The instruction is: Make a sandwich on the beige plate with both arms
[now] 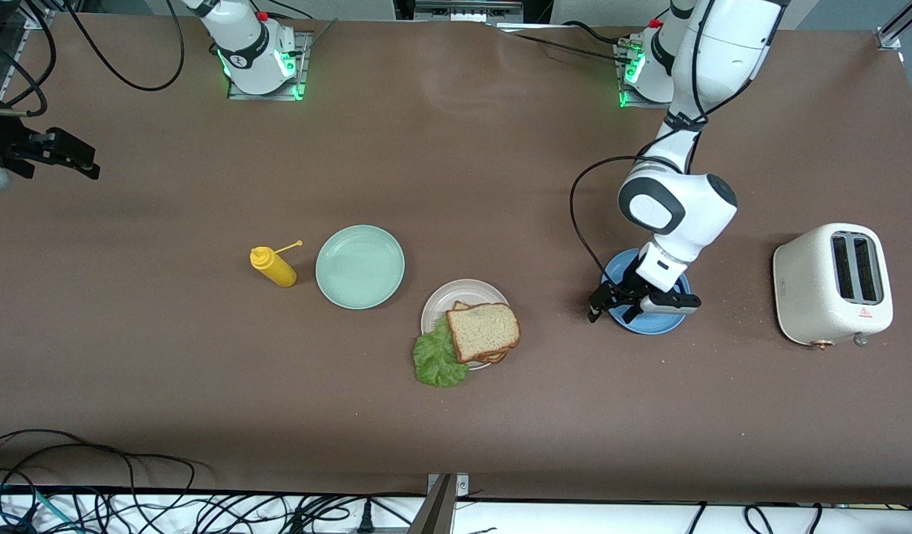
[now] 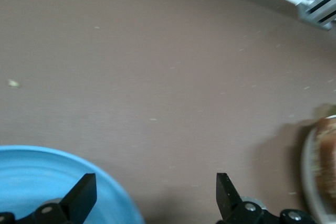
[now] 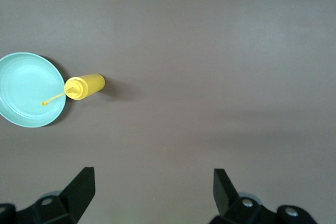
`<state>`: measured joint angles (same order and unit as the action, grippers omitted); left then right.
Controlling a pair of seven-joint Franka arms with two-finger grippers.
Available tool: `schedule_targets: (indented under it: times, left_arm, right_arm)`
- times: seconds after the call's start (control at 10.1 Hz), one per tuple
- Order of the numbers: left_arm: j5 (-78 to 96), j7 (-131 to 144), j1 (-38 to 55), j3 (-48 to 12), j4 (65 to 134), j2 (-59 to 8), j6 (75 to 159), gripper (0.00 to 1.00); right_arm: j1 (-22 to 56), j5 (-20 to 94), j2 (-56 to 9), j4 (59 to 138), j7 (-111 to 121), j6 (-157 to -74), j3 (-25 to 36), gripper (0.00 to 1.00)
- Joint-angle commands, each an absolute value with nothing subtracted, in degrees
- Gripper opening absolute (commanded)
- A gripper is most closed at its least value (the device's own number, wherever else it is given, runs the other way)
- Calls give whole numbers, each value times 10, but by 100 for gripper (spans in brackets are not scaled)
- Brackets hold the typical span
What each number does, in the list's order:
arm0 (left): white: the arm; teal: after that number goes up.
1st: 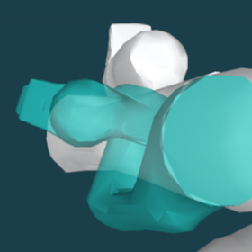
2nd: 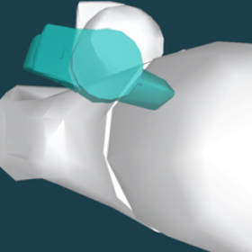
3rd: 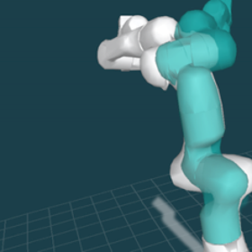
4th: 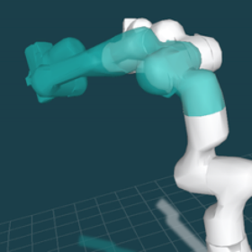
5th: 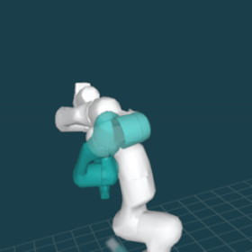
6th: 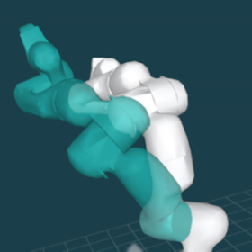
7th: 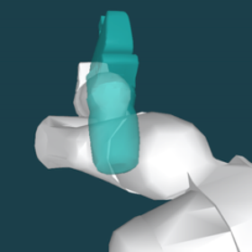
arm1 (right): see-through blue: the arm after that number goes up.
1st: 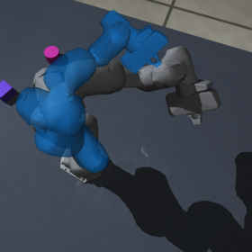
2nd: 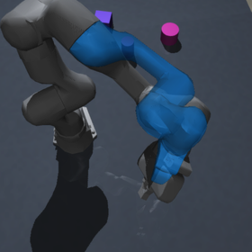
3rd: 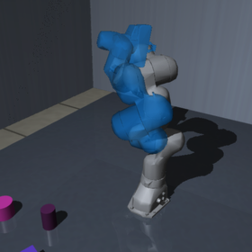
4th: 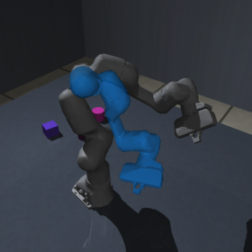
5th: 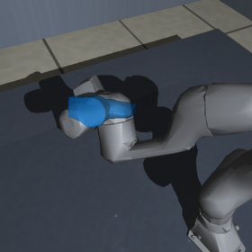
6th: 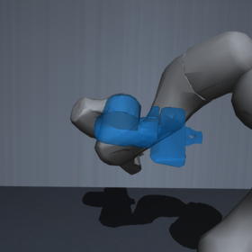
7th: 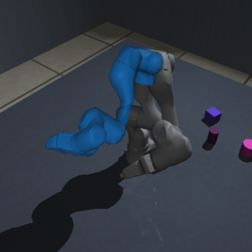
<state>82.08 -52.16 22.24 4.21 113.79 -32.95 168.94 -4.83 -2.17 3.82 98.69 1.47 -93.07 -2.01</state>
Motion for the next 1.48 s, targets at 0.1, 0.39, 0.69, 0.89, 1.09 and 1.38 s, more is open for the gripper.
schedule_targets:
  times: [0.1, 0.39, 0.69, 0.89, 1.09, 1.38]
  left_arm:
    - [768, -603, 184, 54, 1147, -335, 1690, 100]
    - [735, -585, 180, 74, 1150, -335, 1690, 100]
    - [732, -552, 180, 81, 1152, -330, 1685, 100]
    - [732, -498, 185, 81, 1170, -305, 1684, 100]
    - [732, -469, 192, 79, 1180, -290, 1684, 100]
    - [726, -464, 195, 77, 1208, -237, 1661, 100]
  right_arm:
    - [-53, -15, 55, 998, -2, -925, -25, 100]
    - [-47, -15, 55, 999, -2, -927, -25, 100]
    - [-19, -15, 53, 998, -2, -925, 7, 100]
    - [-19, -15, 44, 991, -4, -925, 8, 100]
    - [-17, -20, 41, 987, -5, -939, 4, 100]
    - [-14, -17, 34, 969, 2, -933, 4, 100]
